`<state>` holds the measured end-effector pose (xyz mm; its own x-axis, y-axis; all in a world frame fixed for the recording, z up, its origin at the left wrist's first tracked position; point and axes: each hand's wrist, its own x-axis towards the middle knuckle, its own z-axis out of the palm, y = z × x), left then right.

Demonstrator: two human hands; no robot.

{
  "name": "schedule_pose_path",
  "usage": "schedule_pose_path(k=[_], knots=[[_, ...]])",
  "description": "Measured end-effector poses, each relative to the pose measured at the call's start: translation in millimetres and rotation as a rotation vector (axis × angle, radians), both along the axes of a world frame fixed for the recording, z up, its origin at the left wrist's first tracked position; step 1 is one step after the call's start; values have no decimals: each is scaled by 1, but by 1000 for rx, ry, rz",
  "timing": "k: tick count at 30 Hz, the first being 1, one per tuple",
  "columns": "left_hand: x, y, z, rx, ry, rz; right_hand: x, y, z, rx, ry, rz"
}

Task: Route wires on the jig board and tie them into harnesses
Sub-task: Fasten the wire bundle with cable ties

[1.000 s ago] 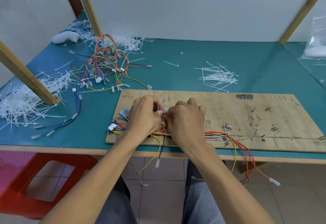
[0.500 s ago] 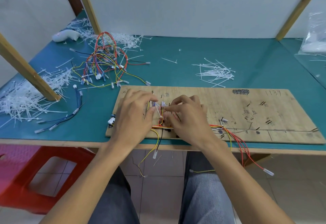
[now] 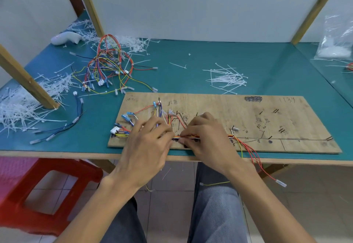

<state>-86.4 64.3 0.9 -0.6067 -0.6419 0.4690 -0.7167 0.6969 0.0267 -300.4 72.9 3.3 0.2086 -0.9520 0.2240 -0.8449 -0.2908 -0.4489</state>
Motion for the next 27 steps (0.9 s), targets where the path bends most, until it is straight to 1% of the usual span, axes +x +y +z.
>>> schedule_pose_path(k=[4, 8, 11, 13, 14, 15, 17, 18, 20, 22, 24, 27], knots=[[-5, -5, -3, 34, 21, -5, 1, -1, -5, -59, -33, -45], [-8, -8, -4, 34, 37, -21, -1, -3, -9, -6, -161, -105], [-8, -9, -3, 35, 25, -33, 0, -6, -6, 25, -128, -119], [-8, -9, -3, 39, 16, -36, -2, -10, 1, 39, -77, -68], [-7, -9, -4, 41, 14, -35, -7, -15, 5, 59, -102, -50], [-7, -8, -4, 44, 14, -31, -17, -23, 12, 85, -182, -78], [-6, -8, -4, 52, 27, -20, -49, -46, 27, 104, -353, -282], [-6, -8, -3, 55, 40, -16, -68, -60, 33, 83, -356, -407], [-7, -7, -3, 60, 70, -17, -105, -87, 36, 78, -216, -599], [-7, -6, -3, 64, 98, -17, -131, -107, 33, 188, -93, -674], [-8, -3, -4, 68, 119, -15, -146, -122, 29, 335, -60, -651], [-9, 0, -5, 73, 171, -31, -154, -136, 31, 434, -44, -588]])
